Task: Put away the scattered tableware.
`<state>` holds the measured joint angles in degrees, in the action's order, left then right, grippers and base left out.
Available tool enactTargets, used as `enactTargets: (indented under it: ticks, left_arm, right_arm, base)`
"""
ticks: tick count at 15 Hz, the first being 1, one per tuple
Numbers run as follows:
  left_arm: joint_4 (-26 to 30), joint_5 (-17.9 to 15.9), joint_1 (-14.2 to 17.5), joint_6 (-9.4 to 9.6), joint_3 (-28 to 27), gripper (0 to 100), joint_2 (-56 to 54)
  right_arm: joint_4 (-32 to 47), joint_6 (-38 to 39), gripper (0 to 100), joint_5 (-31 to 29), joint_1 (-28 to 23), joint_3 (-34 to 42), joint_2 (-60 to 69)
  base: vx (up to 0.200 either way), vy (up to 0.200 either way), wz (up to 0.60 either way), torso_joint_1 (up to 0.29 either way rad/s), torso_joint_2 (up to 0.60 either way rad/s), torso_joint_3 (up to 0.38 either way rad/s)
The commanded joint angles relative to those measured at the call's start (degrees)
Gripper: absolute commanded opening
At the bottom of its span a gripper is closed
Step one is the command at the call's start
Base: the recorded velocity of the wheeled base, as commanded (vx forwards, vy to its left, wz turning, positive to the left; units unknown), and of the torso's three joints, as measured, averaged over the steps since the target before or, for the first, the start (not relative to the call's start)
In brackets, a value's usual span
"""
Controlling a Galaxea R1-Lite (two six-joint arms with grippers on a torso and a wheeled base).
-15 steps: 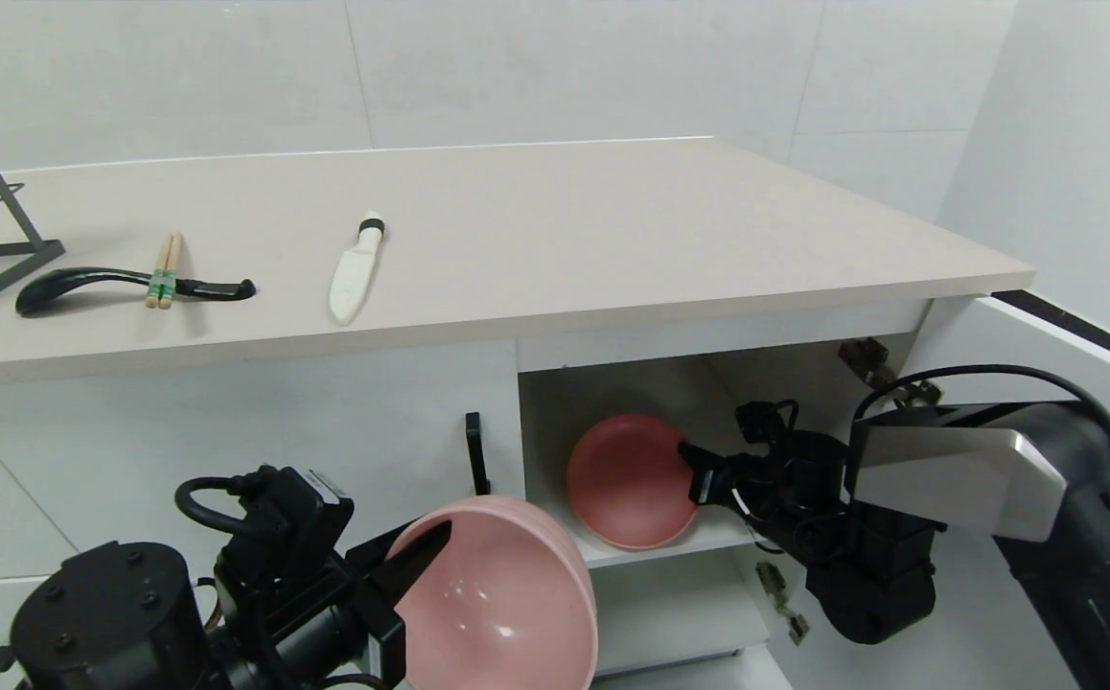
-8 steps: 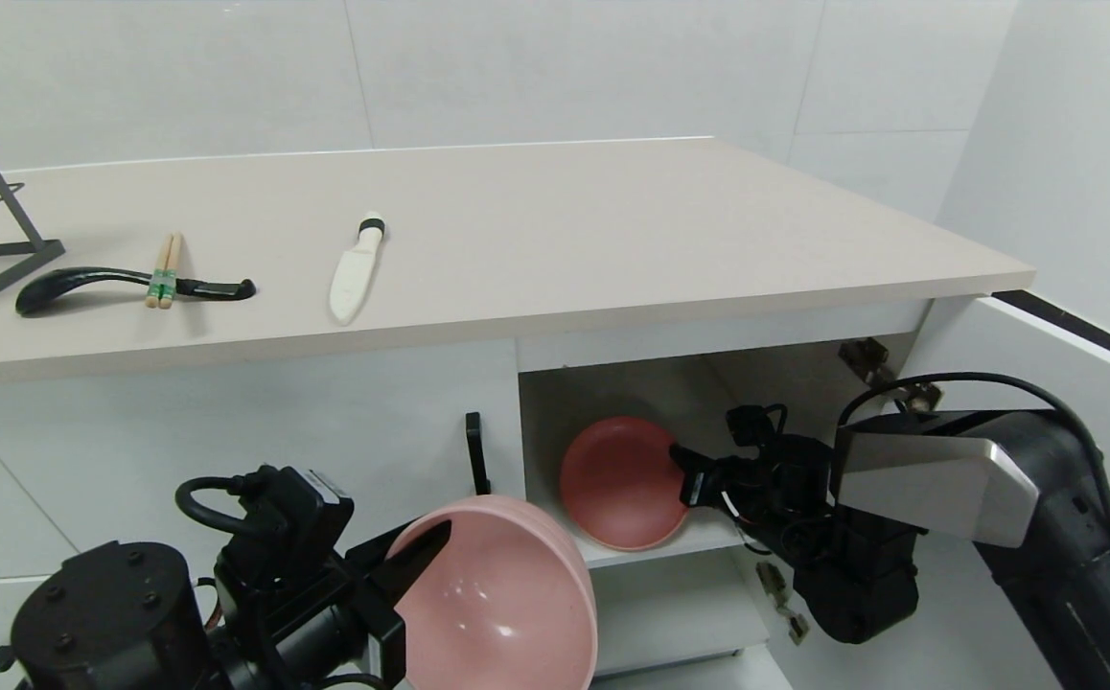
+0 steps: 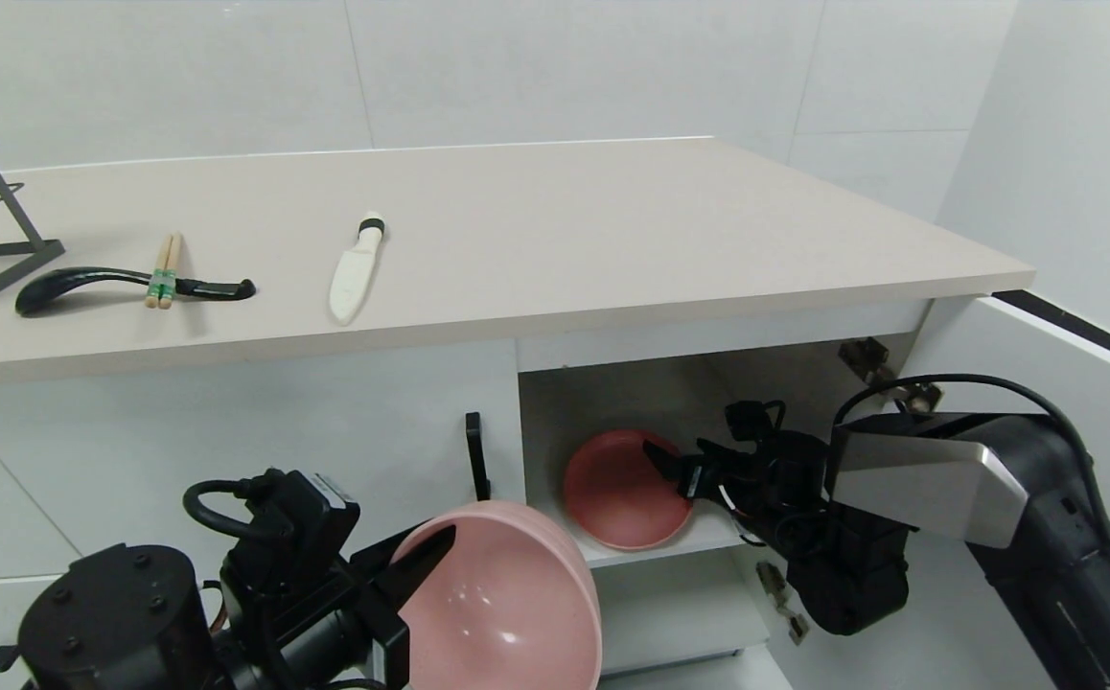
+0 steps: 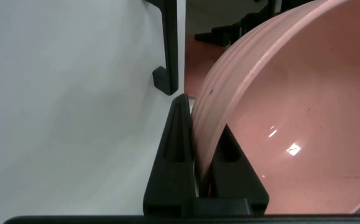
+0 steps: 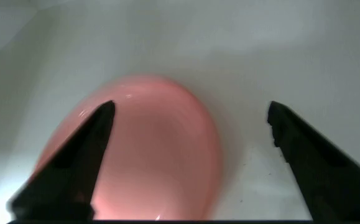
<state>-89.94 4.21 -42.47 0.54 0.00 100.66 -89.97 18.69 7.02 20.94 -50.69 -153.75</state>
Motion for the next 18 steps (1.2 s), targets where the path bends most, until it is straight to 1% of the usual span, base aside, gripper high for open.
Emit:
enactTargets:
  ticks: [1, 3, 5, 7, 8, 10, 11, 12, 13, 14, 16, 17, 18]
  left_arm:
    - [-0.06, 0.01, 0.02, -0.01, 0.0, 0, 0.06]
    - [-0.06, 0.01, 0.02, -0.01, 0.0, 0, 0.15]
    - [-0.06, 0.01, -0.07, -0.01, 0.0, 0, -0.2]
    - [-0.06, 0.01, -0.24, 0.25, 0.0, 0, -0.02]
    - [-0.06, -0.07, -0.77, 0.69, 0.0, 0, -0.11]
    - [-0.06, -0.16, -1.74, 1.13, 0.0, 0, -0.37]
    - [-0.06, -0.16, -1.91, 3.51, 0.0, 0, -0.37]
    - [-0.06, -0.16, -1.91, 5.26, 0.0, 0, -0.37]
    - [-0.06, -0.16, -1.91, 6.49, -0.09, 0, -0.29]
    - [-0.06, -0.16, -2.26, 7.11, -0.97, 0, -0.11]
    - [-0.06, -0.25, -2.97, 7.29, -3.87, 0, 0.06]
    - [-0.06, -0.34, -3.67, 7.29, -5.36, 0, 0.33]
    - [-0.06, -0.25, -5.16, 7.9, -7.21, 0, 1.73]
  right_arm:
    - [-0.03, -0.06, 100, -0.08, 0.06, 0.77, 0.55]
    - [-0.03, -2.25, 100, -1.92, 0.24, 4.55, 4.77]
    - [-0.03, -4.89, 100, -1.92, 1.12, 12.81, 11.1]
    - [-0.03, -4.98, 100, -1.92, 1.82, 17.47, 16.29]
    - [-0.03, -5.07, 100, -1.92, 2.52, 21.68, 21.47]
    - [-0.03, -5.33, 100, -2.01, 3.31, 24.85, 26.22]
    - [-0.03, -7.09, 100, -2.01, 3.84, 28.1, 30.35]
    - [-0.03, -8.32, 100, -2.01, 4.02, 30.39, 32.72]
    - [-0.03, -9.64, 100, -2.01, 4.02, 32.76, 35.01]
    - [-0.03, -10.87, 100, -2.01, 4.02, 34.96, 36.68]
    - [-0.03, -11.92, 100, -2.1, 3.93, 37.07, 38.17]
    - [-0.03, -11.92, 100, -2.63, 3.75, 37.5, 38.26]
    - [-0.03, -11.92, 100, -4.39, 3.84, 37.86, 38.44]
  base:
    - [0.0, 0.0, 0.0, 0.0, 0.0, 0.0]
    - [0.0, 0.0, 0.0, 0.0, 0.0, 0.0]
    - [0.0, 0.0, 0.0, 0.0, 0.0, 0.0]
    - [0.0, 0.0, 0.0, 0.0, 0.0, 0.0]
    - [0.0, 0.0, 0.0, 0.0, 0.0, 0.0]
    - [0.0, 0.0, 0.0, 0.0, 0.0, 0.0]
    - [0.0, 0.0, 0.0, 0.0, 0.0, 0.0]
    - [0.0, 0.0, 0.0, 0.0, 0.0, 0.0]
    - [0.0, 0.0, 0.0, 0.0, 0.0, 0.0]
    - [0.0, 0.0, 0.0, 0.0, 0.0, 0.0]
    - [0.0, 0.0, 0.0, 0.0, 0.0, 0.0]
    - [0.0, 0.0, 0.0, 0.0, 0.0, 0.0]
    - [0.0, 0.0, 0.0, 0.0, 0.0, 0.0]
